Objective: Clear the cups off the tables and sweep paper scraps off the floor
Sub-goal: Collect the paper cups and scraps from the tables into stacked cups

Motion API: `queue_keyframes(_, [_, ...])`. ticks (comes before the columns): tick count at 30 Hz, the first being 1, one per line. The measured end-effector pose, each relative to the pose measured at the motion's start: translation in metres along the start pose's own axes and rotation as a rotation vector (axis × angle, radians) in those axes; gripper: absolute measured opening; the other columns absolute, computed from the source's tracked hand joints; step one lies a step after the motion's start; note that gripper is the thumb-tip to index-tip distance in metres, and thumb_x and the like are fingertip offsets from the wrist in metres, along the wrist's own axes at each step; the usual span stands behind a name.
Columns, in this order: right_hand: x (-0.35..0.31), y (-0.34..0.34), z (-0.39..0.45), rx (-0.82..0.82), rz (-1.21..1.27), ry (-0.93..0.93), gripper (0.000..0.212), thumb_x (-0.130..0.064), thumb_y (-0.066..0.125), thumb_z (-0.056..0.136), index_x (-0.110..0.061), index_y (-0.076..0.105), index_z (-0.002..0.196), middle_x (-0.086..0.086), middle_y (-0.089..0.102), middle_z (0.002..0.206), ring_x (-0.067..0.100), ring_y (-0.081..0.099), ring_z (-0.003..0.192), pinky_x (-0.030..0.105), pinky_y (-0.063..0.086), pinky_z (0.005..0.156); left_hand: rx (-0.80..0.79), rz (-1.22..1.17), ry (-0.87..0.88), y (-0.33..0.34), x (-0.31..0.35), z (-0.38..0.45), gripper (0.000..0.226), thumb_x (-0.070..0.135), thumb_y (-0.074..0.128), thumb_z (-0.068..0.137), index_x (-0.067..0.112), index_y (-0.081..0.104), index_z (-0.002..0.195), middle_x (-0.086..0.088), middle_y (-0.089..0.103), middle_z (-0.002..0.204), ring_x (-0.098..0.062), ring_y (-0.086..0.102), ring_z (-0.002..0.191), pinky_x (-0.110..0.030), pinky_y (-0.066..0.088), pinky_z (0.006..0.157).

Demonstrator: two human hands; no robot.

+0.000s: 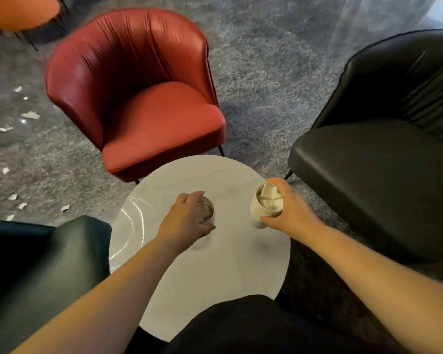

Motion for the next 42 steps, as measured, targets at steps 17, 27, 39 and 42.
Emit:
queue_keyframes(17, [0.006, -0.053, 0.000, -0.059, 0.004, -0.065, 0.089, -0.032, 0.083, 0.060, -0.042, 0.033, 0.133, -0.003, 0.048, 0.121, 0.015, 0.050, 0.105, 0.027, 0.042, 0.081, 0.153, -0.117, -0.033, 0.006, 0.059, -0.026, 0.089, 0.041, 0.086, 0.067, 0.030, 0.038, 0.141, 0.004, 0.042, 0.137, -0.020, 0.044, 0.124, -0.039, 0.045, 0.099])
queue_keyframes(27, [0.026, -0.082, -0.018, 0.020, 0.064, -0.048, 0.084, -0.028, 0.085, 0.061, -0.044, 0.032, 0.125, -0.016, 0.049, 0.111, 0.009, 0.052, 0.102, 0.024, 0.045, 0.079, 0.151, -0.185, 0.049, 0.030, 0.092, -0.013, 0.093, 0.042, 0.087, 0.066, 0.031, 0.037, 0.143, 0.005, 0.041, 0.137, -0.015, 0.047, 0.123, -0.028, 0.041, 0.098])
queue_keyframes(39, [0.094, -0.165, 0.094, -0.062, 0.010, -0.075, 0.086, -0.030, 0.085, 0.063, -0.039, 0.033, 0.131, -0.007, 0.049, 0.119, 0.009, 0.050, 0.101, 0.018, 0.037, 0.074, 0.193, -0.161, 0.021, 0.036, 0.181, 0.092, 0.088, 0.044, 0.086, 0.065, 0.030, 0.039, 0.139, 0.007, 0.044, 0.135, -0.014, 0.047, 0.121, -0.026, 0.039, 0.095])
queue_keyframes(42, [0.112, -0.204, 0.136, -0.101, -0.024, -0.093, 0.086, -0.030, 0.085, 0.063, -0.041, 0.032, 0.130, -0.003, 0.050, 0.122, 0.012, 0.052, 0.104, 0.025, 0.042, 0.082, 0.224, -0.183, 0.004, 0.042, 0.218, 0.131, 0.087, 0.046, 0.086, 0.066, 0.029, 0.041, 0.138, 0.007, 0.044, 0.134, -0.012, 0.046, 0.120, -0.024, 0.037, 0.093])
Point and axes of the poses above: each hand's wrist, its own z-axis towards the middle knuckle, its own y-axis out of the palm, x = y × z, the point moved 10 cm from there along z, towards the middle knuckle
